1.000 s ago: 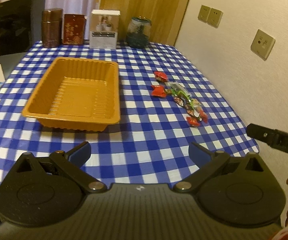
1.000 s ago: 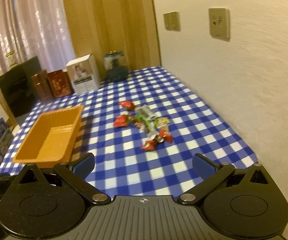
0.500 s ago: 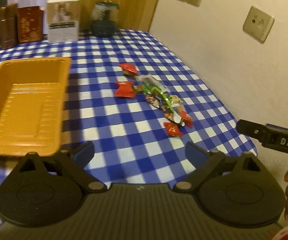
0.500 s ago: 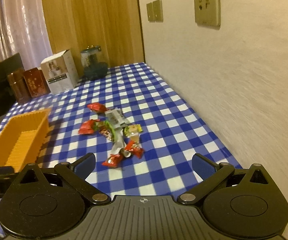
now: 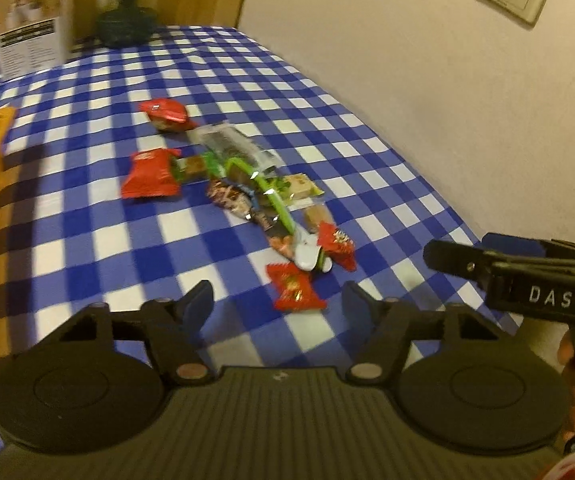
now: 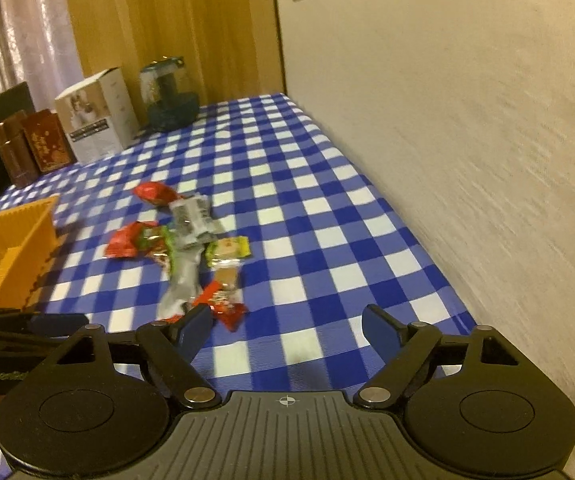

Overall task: Organize snacks
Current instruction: 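Move the left tool to the snack pile and grasp a red candy packet, then carry the red candy packet with the left tool into the orange tray and release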

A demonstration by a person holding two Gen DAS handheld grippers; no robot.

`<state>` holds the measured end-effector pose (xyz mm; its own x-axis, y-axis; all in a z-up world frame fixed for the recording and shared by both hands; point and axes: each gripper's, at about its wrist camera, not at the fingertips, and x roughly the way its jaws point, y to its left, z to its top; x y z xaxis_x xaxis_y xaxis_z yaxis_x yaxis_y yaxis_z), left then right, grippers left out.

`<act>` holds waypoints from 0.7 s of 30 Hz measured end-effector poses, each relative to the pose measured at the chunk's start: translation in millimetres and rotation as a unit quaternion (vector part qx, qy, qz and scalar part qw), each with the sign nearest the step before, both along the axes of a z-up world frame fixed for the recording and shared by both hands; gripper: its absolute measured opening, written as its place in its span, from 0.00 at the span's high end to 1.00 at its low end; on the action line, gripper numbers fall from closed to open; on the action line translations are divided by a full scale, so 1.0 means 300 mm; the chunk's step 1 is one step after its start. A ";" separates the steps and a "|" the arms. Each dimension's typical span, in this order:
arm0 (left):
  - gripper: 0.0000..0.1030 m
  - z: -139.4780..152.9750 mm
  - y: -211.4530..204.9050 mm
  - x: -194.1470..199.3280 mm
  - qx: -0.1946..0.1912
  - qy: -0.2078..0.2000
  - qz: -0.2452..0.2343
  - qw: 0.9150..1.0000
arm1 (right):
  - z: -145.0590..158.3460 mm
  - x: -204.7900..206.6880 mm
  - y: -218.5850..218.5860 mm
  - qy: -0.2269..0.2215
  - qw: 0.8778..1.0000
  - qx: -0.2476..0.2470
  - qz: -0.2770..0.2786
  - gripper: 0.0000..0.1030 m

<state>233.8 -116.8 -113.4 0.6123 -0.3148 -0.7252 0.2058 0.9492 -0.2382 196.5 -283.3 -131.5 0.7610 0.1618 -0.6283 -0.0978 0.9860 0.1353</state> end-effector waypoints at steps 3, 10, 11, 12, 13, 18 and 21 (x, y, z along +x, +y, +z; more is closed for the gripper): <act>0.52 -0.027 -0.027 0.036 0.002 0.002 -0.012 1.000 | -0.023 0.022 -0.005 0.006 1.000 -0.003 -0.004 0.20; 0.73 -0.065 -0.065 0.074 0.024 0.005 -0.036 0.999 | -0.061 0.061 0.000 0.014 1.000 -0.001 0.002 0.20; 0.75 -0.067 -0.068 0.073 0.029 0.004 -0.039 0.999 | -0.063 0.067 0.004 0.013 1.000 0.000 0.006 0.20; 0.75 -0.069 -0.069 0.070 0.035 0.002 -0.042 0.999 | -0.065 0.070 0.008 0.012 1.000 0.001 0.011 0.20; 0.76 -0.070 -0.068 0.065 0.040 -0.001 -0.045 0.998 | -0.066 0.075 0.016 0.011 1.000 0.001 0.017 0.20; 0.78 -0.069 -0.030 0.039 0.058 -0.009 -0.039 0.998 | -0.072 0.101 0.072 0.003 0.998 -0.010 0.067 0.21; 0.79 -0.063 0.022 0.029 0.053 -0.007 -0.020 0.998 | -0.080 0.121 0.112 -0.002 0.994 -0.029 0.105 0.38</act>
